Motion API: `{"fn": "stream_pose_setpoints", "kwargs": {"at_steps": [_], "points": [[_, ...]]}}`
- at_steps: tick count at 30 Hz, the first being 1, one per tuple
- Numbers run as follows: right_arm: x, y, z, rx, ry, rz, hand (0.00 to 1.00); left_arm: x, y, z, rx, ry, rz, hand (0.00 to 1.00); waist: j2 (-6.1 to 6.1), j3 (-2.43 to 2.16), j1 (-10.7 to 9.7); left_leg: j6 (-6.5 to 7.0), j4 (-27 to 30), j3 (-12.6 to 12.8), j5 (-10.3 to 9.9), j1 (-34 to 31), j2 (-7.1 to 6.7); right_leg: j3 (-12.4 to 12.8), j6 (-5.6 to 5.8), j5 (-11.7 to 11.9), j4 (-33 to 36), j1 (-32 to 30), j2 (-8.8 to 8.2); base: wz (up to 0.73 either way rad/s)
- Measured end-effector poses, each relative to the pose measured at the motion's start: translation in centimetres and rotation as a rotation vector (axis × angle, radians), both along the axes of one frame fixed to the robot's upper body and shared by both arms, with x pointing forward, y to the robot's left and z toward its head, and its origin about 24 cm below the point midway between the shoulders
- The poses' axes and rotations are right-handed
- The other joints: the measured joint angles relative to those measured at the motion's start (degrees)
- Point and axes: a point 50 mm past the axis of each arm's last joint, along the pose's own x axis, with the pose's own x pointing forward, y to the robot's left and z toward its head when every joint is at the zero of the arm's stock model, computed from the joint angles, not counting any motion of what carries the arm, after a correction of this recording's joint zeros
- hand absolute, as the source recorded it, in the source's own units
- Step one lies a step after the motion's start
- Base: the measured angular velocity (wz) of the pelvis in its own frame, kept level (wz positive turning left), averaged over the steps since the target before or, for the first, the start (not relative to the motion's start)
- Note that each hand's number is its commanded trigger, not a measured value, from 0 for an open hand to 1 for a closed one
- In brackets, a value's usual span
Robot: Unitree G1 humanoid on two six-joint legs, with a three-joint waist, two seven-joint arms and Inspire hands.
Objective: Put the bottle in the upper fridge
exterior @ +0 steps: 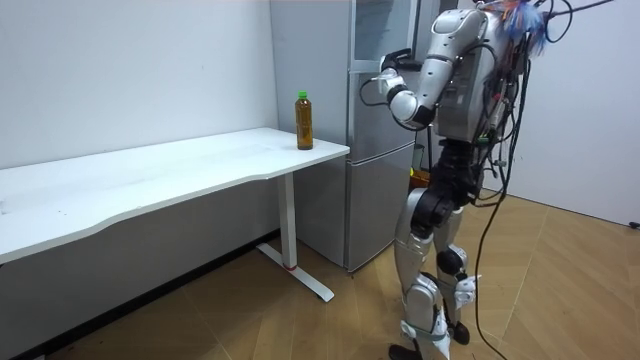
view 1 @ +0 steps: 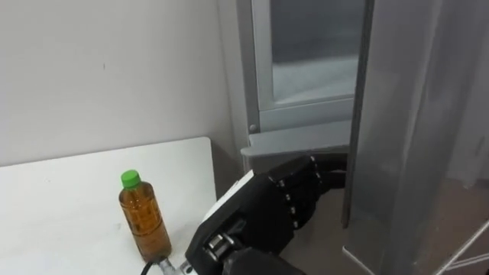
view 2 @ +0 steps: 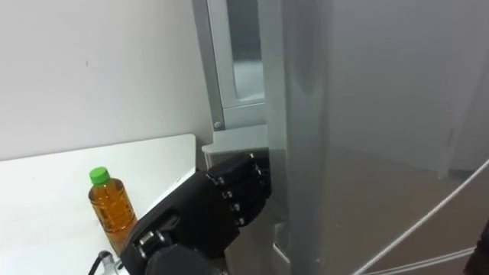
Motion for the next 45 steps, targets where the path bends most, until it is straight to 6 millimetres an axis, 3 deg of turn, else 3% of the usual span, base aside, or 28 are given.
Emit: {"fn": "stream_pose_setpoints", "kwargs": {"at_steps": [6, 9, 16, 24, 45], "points": [[0.2, -0.3, 0.1, 0.000, -0.016, -0.025, 0.00, -0.4, -1.3, 0.4, 0.004, -0.034, -0.086, 0.00, 0.84, 0.13, -2.69, 0.53, -0.50, 1.88, -0.33, -0.05, 0.67, 1.65, 0.17, 1.06, 0.05, -0.86, 0.21, -0.20], [0.4, -0.4, 0.2, 0.001, -0.027, -0.026, 0.00, -0.9, -2.1, 0.5, 0.011, -0.056, -0.159, 0.00, 1.50, -0.09, -3.97, 0.56, -0.93, 3.28, -0.34, 0.13, 0.83, 3.09, 0.14, 1.35, 0.12, -1.58, 0.42, -0.25], [0.7, -0.3, 0.3, 0.002, -0.044, -0.024, 0.00, -1.4, -3.4, -0.1, 0.042, -0.050, -0.267, 0.00, 1.41, 0.10, -6.25, 0.41, -1.60, 5.16, -0.40, 1.25, 1.49, 5.00, -0.15, 1.53, -0.01, -1.98, 1.07, -0.15], [0.9, -0.3, 0.3, 0.015, -0.055, -0.055, 0.00, -1.3, -3.5, 0.1, 0.046, -0.064, -0.277, 0.00, 0.67, 0.57, -6.31, 0.28, -1.60, 6.30, -0.48, 1.11, 1.64, 6.00, -0.18, 1.53, -0.18, -2.82, 1.26, -0.07], [0.5, -0.5, 0.2, -0.019, -0.050, -0.065, 0.00, -0.8, -3.7, -0.2, 0.072, -0.054, -0.283, 0.00, 0.70, 0.51, -6.04, 0.20, -1.28, 6.24, -0.44, 1.09, 1.35, 5.98, -0.20, 1.53, -0.39, -2.58, 1.32, 0.00]]}}
